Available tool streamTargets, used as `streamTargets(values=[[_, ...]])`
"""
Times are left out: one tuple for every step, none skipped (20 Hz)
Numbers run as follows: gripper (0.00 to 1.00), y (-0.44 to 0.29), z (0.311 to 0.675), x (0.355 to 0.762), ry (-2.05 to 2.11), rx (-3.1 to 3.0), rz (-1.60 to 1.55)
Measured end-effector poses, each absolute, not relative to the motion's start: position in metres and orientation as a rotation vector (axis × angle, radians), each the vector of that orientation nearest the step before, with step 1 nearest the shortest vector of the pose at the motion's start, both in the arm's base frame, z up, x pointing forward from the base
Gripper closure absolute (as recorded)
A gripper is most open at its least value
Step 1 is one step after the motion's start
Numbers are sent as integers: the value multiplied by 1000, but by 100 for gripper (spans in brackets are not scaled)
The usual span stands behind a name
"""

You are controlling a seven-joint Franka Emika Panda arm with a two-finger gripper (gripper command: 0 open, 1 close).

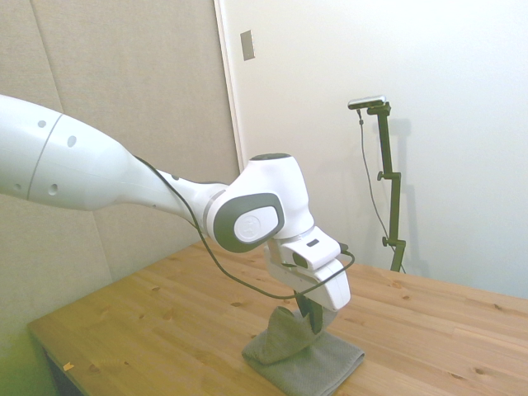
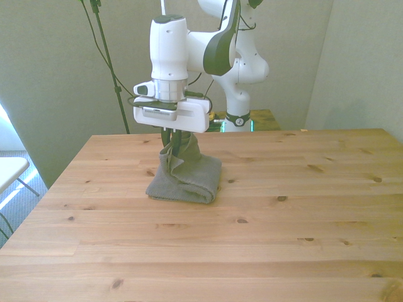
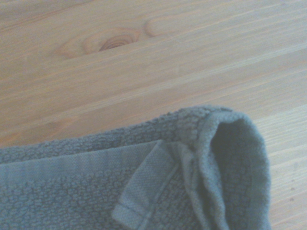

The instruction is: Fold the towel

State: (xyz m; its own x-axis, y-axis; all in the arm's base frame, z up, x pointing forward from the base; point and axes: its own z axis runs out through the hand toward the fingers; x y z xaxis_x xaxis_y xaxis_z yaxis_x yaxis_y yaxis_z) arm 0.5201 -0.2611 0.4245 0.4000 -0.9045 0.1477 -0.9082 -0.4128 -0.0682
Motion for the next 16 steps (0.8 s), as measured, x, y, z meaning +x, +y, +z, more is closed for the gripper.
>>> streamTargets(values=[[0,-264,422,521,-1695,2601,245],[0,-266,421,521,-1705,2590,238],[0,-267,420,520,-1715,2577,226],[0,-268,421,519,-1722,2560,214],[0,-268,422,518,-1724,2544,203],[0,-268,423,517,-1724,2535,194],[0,-268,424,516,-1722,2523,186],[0,-269,425,515,-1722,2516,181],[0,-269,426,514,-1723,2513,179],[0,-270,428,514,-1725,2511,179],[0,-271,429,513,-1727,2508,180],[0,-273,431,512,-1732,2505,183],[0,-274,433,510,-1737,2503,186],[0,-275,437,508,-1741,2502,185],[0,-274,442,505,-1742,2505,184],[0,-272,449,500,-1741,2515,181]])
